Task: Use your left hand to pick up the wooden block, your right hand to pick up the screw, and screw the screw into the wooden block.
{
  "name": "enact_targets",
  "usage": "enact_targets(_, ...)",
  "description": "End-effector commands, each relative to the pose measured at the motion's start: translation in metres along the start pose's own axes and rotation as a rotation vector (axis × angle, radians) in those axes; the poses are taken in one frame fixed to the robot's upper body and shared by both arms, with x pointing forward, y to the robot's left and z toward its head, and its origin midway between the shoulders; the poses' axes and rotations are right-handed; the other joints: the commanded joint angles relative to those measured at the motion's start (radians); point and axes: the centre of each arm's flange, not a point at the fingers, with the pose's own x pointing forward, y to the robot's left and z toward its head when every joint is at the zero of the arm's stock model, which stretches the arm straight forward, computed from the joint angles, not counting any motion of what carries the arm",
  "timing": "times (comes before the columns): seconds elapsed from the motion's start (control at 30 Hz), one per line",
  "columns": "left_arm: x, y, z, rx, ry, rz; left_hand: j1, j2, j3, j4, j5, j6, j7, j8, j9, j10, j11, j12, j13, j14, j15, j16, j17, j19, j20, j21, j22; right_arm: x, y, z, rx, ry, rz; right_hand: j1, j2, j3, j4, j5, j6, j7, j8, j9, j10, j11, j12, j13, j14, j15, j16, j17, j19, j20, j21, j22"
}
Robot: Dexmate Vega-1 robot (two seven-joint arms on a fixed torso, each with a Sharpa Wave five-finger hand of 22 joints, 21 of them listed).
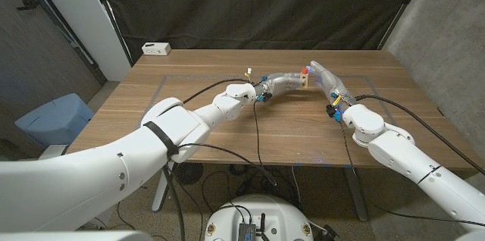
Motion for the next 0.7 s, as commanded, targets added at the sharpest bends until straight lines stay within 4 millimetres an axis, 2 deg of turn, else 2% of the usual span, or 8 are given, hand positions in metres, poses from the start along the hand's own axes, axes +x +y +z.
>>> enact_targets(0.03, -0.0002, -0.0012, -0.0009, -0.001, 0.0, -0.005, -0.003, 0.004, 0.003, 0.003, 0.005, 0.019, 0.009, 0.009, 0.006, 0.004, 0.004, 0.006, 0.002, 0.002, -0.057, 0.003, 0.003, -0.003, 0.002, 0.005, 0.004, -0.0039, 0.0027, 0.0032, -0.007, -0.01, -0.001, -0.004, -0.006, 0.007, 0.0, 0.005, 0.002, 0.0, 0.001, 0.002, -0.024, 0.006, 0.003, 0.001, -0.079, 0.006, -0.001, 0.003, 0.006, 0.001, 0.006, 0.003)
enact_targets(0.7, 0.002, -0.0008, 0.0003, 0.001, 0.013, 0.003, -0.002, 0.004, 0.004, 0.002, 0.005, 0.019, 0.008, 0.009, 0.006, 0.005, 0.004, 0.007, 0.002, 0.003, -0.056, 0.004, 0.003, -0.003, 0.003, 0.005, 0.004, -0.0071, 0.0057, 0.0069, -0.012, -0.017, 0.006, -0.004, -0.004, 0.009, 0.0, 0.005, 0.005, -0.001, 0.003, 0.002, -0.024, 0.006, 0.003, 0.002, -0.078, 0.005, 0.0, 0.003, 0.006, 0.001, 0.006, 0.003)
